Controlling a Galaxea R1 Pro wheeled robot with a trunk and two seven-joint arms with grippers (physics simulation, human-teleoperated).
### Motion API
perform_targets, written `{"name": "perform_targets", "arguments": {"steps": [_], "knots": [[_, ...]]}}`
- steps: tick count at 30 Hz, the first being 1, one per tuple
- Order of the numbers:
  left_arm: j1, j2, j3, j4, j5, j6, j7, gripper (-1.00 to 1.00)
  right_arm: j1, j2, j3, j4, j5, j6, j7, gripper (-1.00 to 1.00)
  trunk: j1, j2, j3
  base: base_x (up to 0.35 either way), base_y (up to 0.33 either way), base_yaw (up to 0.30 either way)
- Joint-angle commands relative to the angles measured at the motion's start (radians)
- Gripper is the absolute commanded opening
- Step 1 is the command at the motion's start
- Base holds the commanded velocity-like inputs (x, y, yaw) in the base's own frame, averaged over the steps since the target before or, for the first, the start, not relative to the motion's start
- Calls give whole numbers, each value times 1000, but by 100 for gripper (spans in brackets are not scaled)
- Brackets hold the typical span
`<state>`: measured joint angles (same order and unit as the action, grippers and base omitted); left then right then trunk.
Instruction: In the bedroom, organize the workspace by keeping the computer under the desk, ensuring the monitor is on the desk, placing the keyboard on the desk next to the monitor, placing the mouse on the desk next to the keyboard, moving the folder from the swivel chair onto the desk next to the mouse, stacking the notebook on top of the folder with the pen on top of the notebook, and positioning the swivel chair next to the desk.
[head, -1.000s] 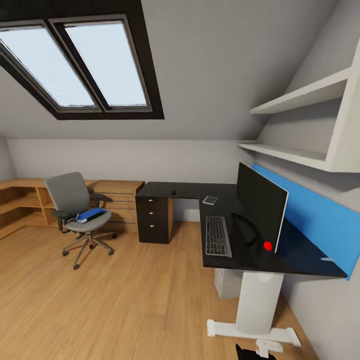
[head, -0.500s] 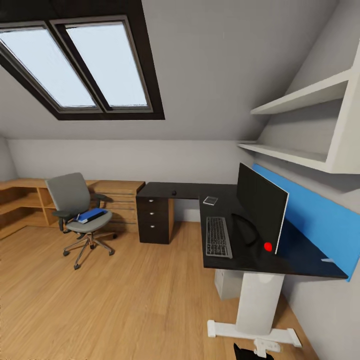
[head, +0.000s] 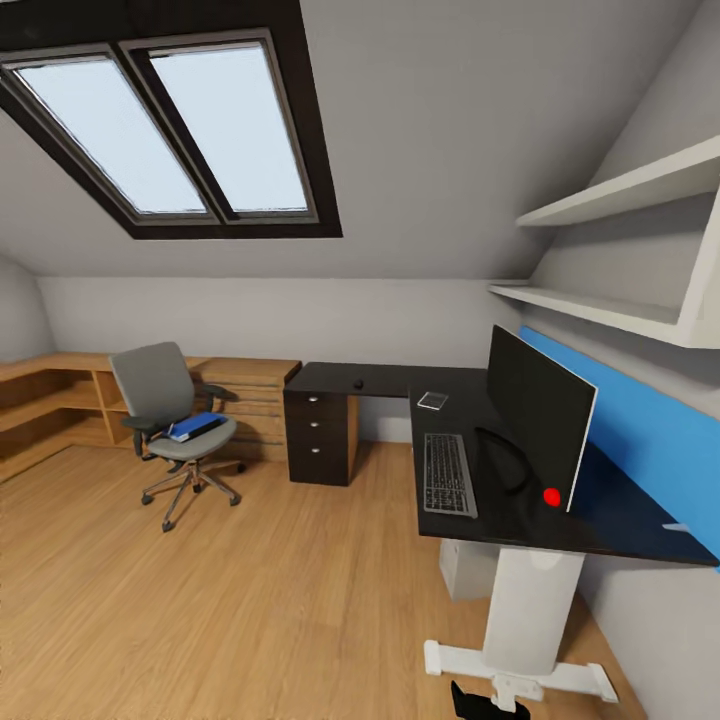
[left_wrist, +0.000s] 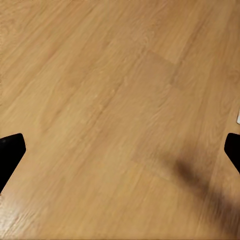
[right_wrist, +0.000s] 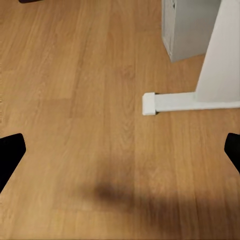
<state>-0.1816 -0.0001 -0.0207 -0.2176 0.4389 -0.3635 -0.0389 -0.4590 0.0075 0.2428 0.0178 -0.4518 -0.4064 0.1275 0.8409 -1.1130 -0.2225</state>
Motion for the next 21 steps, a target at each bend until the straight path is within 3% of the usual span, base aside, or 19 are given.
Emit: {"name": "perform_targets", "arguments": {"steps": [1,8,21], "knots": [[-1,0,-2,1,9,-3,-4,100,-1,1,5,2,-11,-4,6,100,0,-1,-1,0,170,5],[-1,0,-2,1,9,-2,-5,100,-1,1,4,2,-11,-5,5,100,0,-1,-1,28,272,2],[-1,0,-3,18,9,-3,-5,100,0,0,4,4,-12,-5,5,100,0,-1,-1,267,222,16]]}}
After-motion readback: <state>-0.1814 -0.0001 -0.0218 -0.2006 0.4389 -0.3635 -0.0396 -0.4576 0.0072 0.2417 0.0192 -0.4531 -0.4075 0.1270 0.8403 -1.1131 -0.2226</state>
